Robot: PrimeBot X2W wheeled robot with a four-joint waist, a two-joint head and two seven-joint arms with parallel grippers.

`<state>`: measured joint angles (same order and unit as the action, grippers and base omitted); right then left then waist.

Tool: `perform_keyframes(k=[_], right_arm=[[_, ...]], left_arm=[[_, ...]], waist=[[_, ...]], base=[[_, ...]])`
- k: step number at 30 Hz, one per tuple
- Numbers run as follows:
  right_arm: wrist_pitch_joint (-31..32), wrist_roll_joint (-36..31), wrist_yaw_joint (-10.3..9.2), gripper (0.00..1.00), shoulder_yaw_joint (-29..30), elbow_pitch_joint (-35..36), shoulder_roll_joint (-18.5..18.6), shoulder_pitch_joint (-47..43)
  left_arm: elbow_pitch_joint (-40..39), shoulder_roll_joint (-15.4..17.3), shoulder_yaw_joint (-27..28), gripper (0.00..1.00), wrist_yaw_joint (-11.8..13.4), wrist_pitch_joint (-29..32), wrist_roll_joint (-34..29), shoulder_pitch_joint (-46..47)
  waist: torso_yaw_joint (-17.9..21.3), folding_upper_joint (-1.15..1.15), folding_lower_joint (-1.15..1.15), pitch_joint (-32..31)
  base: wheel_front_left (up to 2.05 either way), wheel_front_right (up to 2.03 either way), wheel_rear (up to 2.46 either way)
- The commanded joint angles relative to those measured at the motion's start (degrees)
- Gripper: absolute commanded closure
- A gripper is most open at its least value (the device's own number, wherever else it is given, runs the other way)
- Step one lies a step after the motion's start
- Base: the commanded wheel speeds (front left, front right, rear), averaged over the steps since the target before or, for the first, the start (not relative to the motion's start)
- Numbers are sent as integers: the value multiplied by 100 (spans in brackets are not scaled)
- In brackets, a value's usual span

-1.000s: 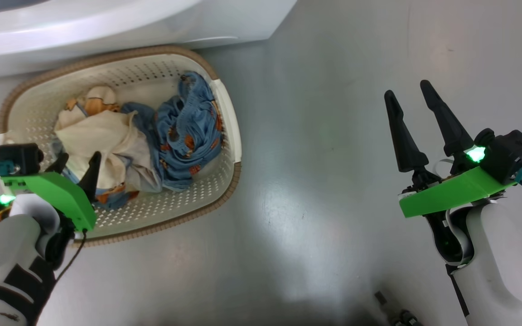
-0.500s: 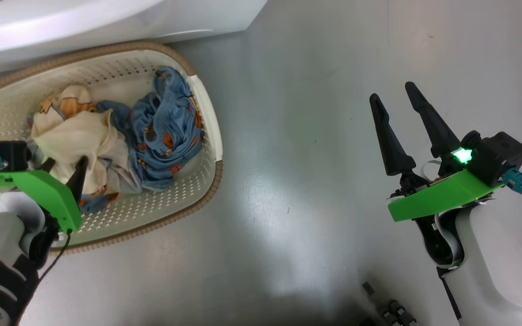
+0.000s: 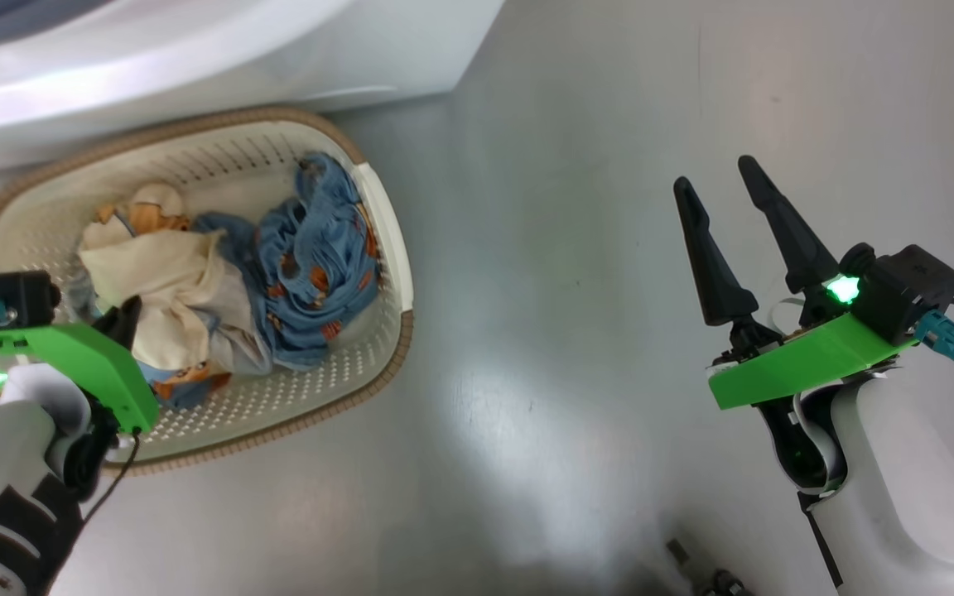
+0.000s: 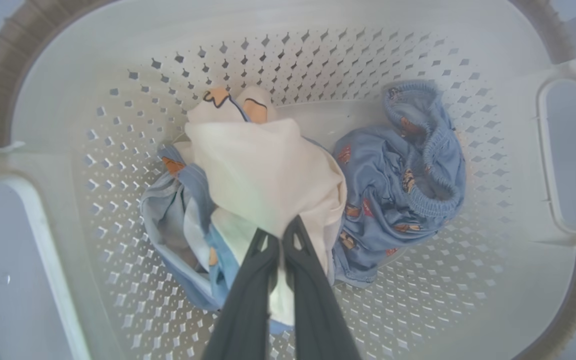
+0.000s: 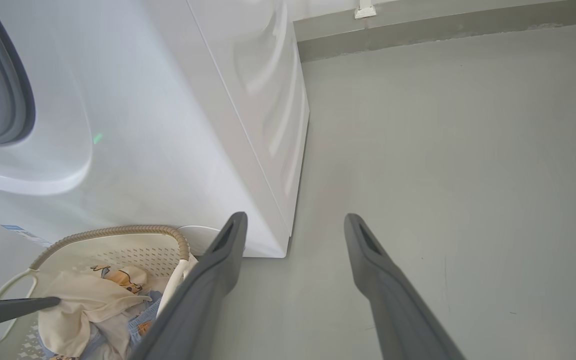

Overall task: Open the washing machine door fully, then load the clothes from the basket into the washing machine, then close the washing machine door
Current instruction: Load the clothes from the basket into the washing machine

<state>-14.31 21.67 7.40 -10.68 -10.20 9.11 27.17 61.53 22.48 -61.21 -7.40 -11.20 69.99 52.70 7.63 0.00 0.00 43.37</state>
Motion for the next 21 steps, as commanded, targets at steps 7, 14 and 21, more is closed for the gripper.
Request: perform_keyframes(k=[7, 14, 21], right_arm=[[-69, 77, 9, 0, -12, -41, 16, -421], [-69, 171, 9, 0, 66, -183, 119, -704], [-69, 258, 9, 0, 127, -318, 219, -994]], left_arm=[[-206, 166, 153, 100, -9, -345, 323, -440], [-618, 258, 782, 100, -9, -377, -25, -759], [-1215, 164, 2034, 100, -9, -379, -1086, -1427]], waist=[[-225, 0, 0, -726], [-416, 0, 0, -1348], [-586, 0, 0, -2014]], base=[[0, 0, 0], [0, 0, 0], [0, 0, 0]])
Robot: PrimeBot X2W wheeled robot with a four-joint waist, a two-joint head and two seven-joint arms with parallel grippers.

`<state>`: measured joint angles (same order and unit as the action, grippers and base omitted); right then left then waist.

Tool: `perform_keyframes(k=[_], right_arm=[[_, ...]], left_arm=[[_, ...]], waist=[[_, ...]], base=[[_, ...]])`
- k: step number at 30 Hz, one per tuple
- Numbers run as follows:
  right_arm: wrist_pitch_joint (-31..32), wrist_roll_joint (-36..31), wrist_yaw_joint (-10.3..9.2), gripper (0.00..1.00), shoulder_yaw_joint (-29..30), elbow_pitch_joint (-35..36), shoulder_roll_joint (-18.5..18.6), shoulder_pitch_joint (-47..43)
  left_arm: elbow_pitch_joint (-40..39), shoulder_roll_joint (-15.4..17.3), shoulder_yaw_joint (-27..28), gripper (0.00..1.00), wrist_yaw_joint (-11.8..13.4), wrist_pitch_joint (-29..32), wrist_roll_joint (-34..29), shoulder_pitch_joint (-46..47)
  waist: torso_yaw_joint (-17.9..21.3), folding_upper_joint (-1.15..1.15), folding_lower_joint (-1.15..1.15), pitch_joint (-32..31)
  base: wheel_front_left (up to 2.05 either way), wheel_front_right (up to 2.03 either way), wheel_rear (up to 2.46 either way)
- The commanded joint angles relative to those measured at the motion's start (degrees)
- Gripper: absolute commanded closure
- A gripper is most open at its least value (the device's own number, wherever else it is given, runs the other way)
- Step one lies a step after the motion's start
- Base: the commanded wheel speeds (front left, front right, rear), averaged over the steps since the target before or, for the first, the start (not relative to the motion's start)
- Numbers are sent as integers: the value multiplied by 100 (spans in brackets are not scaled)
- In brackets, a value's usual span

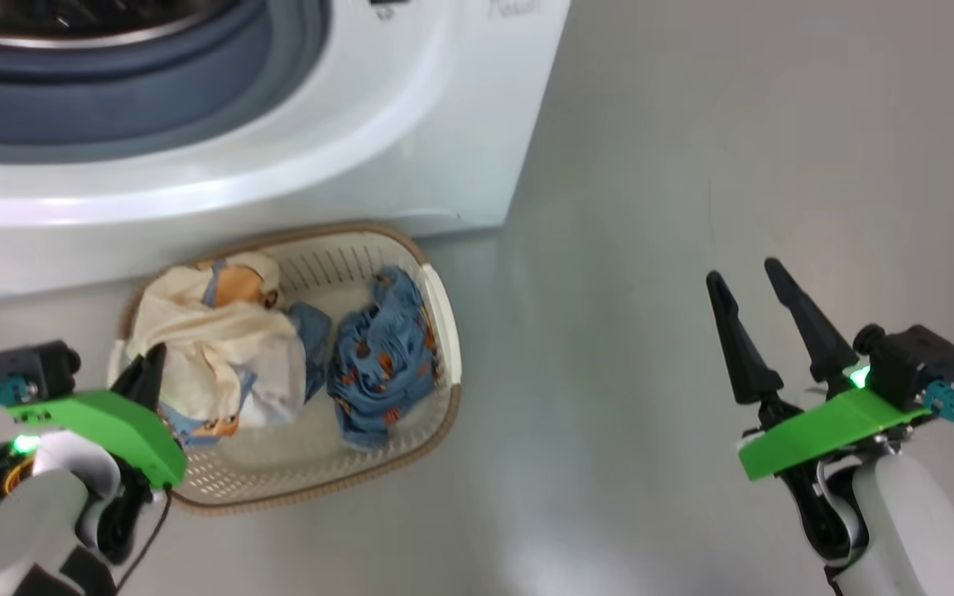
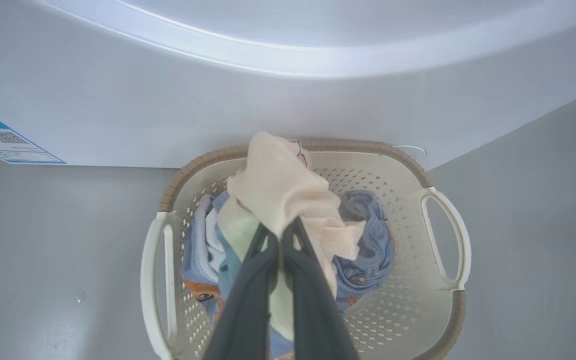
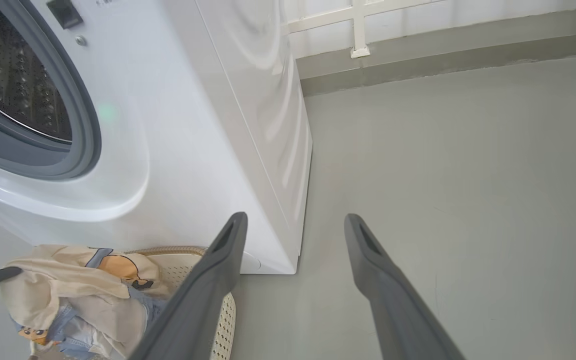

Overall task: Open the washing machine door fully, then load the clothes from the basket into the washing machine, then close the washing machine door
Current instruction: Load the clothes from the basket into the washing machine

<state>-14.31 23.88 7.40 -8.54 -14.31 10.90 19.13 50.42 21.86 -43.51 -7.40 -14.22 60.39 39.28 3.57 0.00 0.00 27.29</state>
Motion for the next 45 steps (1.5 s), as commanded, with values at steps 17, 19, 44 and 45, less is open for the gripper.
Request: perform_keyframes(k=[17, 19, 44, 45], right_arm=[[-69, 204, 9, 0, 109, -26, 249, -867], [-69, 218, 9, 0, 151, -25, 273, -966], [-69, 346, 9, 0, 427, 36, 406, -1753], [-69, 344, 9, 0, 435, 43, 404, -1758]], left_arm=[[-1486, -146, 2299, 100, -9, -77, -2028, -1636], [-1668, -179, 2449, 100, -9, -77, -2242, -1794], [-3842, -818, 4175, 100, -9, -77, -3619, -3950], [-3886, -835, 4195, 100, -9, -77, -3635, -3976]], waist=[[-405, 0, 0, -1469], [-446, 0, 0, -1578], [-552, 0, 0, -2335], [-552, 0, 0, -2327]], base=[[0, 0, 0], [0, 0, 0], [0, 0, 0], [0, 0, 0]])
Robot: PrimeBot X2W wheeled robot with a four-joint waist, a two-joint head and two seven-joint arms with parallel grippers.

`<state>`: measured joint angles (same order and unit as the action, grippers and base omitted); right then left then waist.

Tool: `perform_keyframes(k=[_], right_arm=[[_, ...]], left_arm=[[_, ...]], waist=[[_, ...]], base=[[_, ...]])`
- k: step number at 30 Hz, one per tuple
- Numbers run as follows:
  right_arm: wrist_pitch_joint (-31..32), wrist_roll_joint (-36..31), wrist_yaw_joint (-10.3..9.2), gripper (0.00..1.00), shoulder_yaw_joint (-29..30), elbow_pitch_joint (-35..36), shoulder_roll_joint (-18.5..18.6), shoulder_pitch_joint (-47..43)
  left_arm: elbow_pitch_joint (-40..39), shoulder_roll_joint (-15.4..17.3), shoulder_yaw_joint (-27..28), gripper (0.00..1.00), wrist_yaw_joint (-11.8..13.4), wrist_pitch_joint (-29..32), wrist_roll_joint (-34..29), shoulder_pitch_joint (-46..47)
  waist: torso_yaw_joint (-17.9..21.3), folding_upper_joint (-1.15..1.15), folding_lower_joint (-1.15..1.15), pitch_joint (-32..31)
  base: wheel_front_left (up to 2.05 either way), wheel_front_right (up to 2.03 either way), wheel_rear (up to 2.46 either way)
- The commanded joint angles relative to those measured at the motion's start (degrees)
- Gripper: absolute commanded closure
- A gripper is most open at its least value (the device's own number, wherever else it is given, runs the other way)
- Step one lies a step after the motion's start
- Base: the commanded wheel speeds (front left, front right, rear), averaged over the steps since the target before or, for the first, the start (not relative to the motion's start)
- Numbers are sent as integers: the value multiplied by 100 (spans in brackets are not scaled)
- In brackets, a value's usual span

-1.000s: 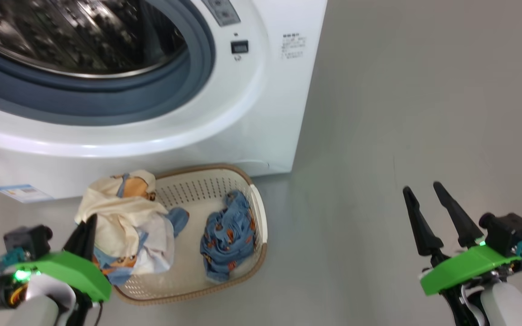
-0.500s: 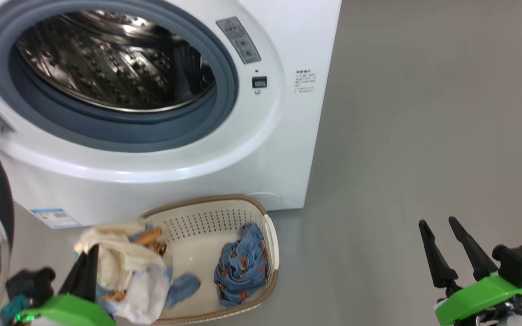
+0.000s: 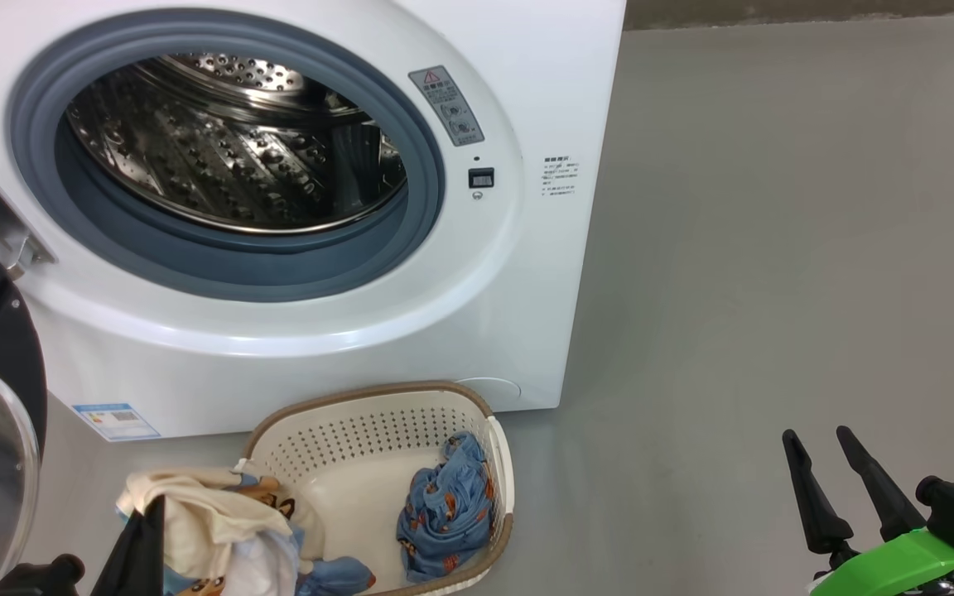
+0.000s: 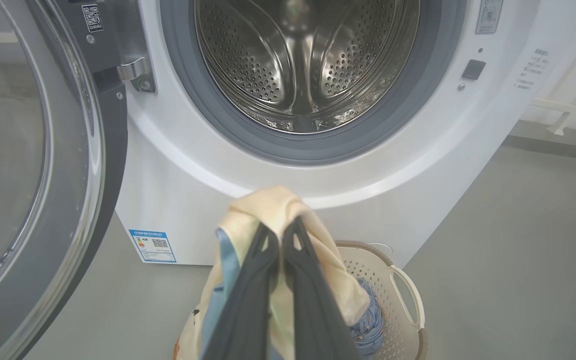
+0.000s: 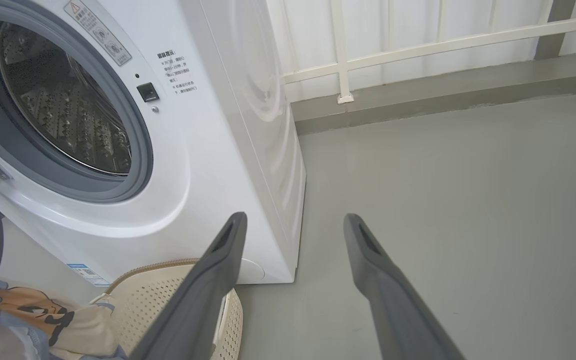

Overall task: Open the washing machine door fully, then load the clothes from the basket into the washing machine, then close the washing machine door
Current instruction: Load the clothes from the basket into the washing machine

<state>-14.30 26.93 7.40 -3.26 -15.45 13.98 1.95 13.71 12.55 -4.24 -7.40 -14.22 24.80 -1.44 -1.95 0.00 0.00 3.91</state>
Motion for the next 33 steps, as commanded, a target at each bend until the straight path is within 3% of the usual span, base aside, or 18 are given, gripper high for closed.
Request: perform_keyframes(k=[1, 17, 26, 33], right_arm=[[-70, 35, 9, 0, -86, 164, 95, -41], [-70, -48, 9, 0, -77, 268, 11, 152], [-70, -141, 9, 0, -81, 348, -129, 470], [-70, -227, 9, 0, -131, 419, -245, 847]], left_arm=[[-252, 84, 285, 100, -9, -78, -88, 82], [-381, 110, 369, 100, -9, -78, -67, 615], [-219, 424, 312, 100, -9, -78, 108, 1995], [360, 699, 53, 100, -9, -78, 272, 3387]], waist=[[-2, 0, 0, 24], [63, 0, 0, 444], [186, 0, 0, 1078], [359, 0, 0, 1656]], base=[[0, 0, 0], [0, 0, 0], [0, 0, 0], [0, 0, 0]])
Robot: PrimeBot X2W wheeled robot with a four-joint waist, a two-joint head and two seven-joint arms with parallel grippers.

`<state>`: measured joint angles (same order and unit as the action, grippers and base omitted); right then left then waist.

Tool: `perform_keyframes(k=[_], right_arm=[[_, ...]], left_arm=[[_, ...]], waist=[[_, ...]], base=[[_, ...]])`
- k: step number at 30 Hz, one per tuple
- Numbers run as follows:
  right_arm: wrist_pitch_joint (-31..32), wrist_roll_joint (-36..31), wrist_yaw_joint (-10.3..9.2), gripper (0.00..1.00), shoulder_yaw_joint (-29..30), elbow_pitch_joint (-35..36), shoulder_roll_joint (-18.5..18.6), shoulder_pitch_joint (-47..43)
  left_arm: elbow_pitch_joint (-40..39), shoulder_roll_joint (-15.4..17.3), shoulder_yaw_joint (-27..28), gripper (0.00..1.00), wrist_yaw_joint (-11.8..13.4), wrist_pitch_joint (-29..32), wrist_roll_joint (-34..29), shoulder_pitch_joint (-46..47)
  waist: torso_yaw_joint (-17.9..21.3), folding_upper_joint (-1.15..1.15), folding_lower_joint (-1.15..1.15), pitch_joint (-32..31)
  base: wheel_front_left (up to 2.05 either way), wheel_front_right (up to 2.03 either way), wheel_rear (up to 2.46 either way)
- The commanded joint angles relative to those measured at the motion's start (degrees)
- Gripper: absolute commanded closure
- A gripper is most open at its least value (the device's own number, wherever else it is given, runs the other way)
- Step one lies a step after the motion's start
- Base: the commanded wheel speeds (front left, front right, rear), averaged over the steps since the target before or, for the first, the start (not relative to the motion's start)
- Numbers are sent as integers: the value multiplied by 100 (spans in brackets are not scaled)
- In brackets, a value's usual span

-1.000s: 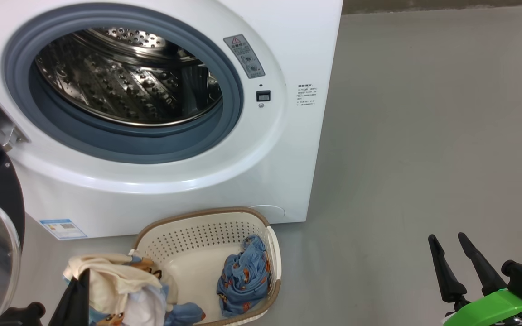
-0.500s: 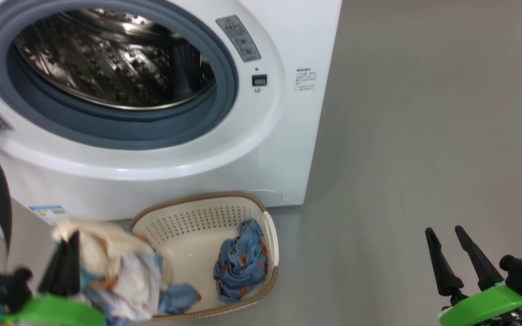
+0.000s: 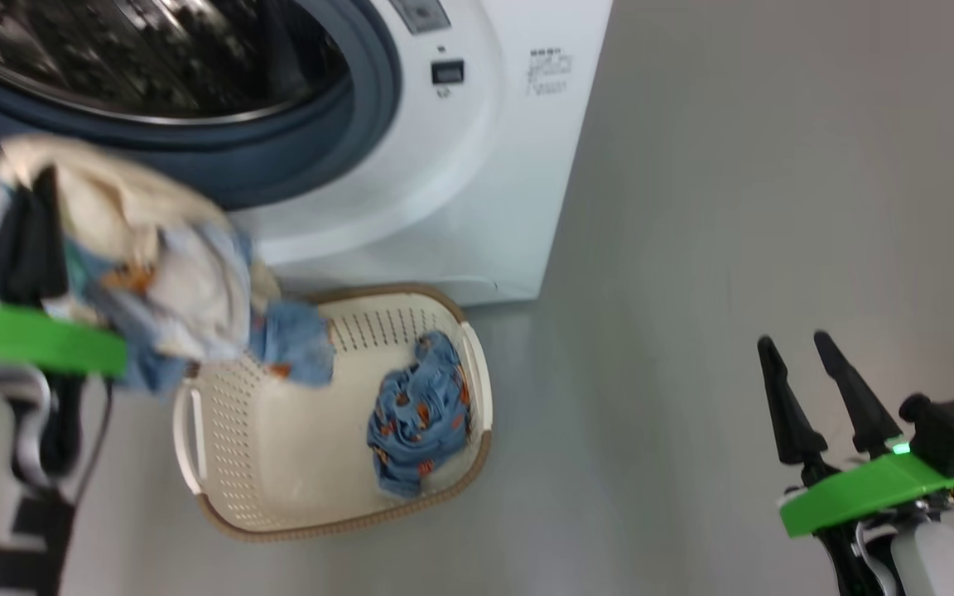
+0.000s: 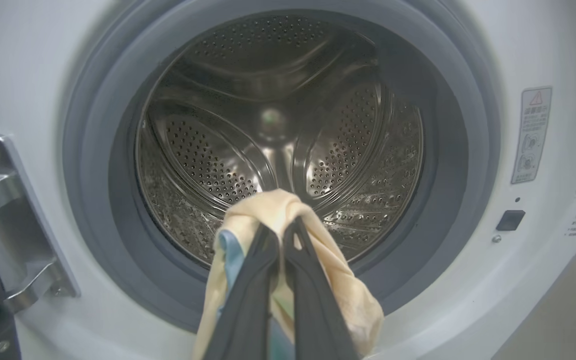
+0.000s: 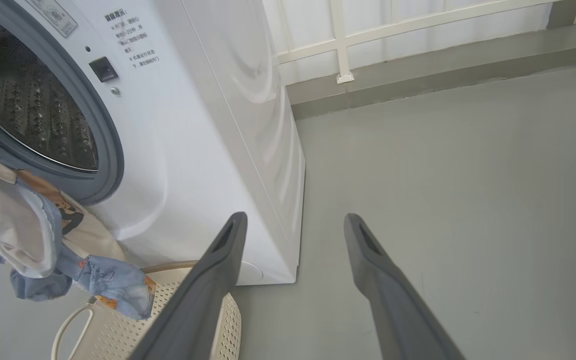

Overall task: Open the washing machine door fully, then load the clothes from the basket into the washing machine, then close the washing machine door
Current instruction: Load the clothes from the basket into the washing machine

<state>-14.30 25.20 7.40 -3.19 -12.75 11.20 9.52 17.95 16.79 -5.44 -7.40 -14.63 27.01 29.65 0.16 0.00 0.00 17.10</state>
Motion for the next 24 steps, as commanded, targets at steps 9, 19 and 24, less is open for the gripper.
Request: perform_keyframes(k=[9, 19, 24], right_arm=[[-70, -137, 9, 0, -275, 222, -146, 520], [-70, -166, 9, 0, -434, 287, -311, 723], [-70, -176, 9, 0, -499, 336, -351, 787]], left_arm=[[1315, 554, -245, 100, -9, -37, 342, 1809], [3034, 742, -1050, 100, -9, -32, 836, 3061], [3649, 877, -1473, 100, -9, -8, 1028, 3614]], waist=[[439, 0, 0, 961], [788, 0, 0, 1355], [920, 0, 0, 1502]], base=[[0, 0, 0], [0, 0, 0], [0, 0, 0]])
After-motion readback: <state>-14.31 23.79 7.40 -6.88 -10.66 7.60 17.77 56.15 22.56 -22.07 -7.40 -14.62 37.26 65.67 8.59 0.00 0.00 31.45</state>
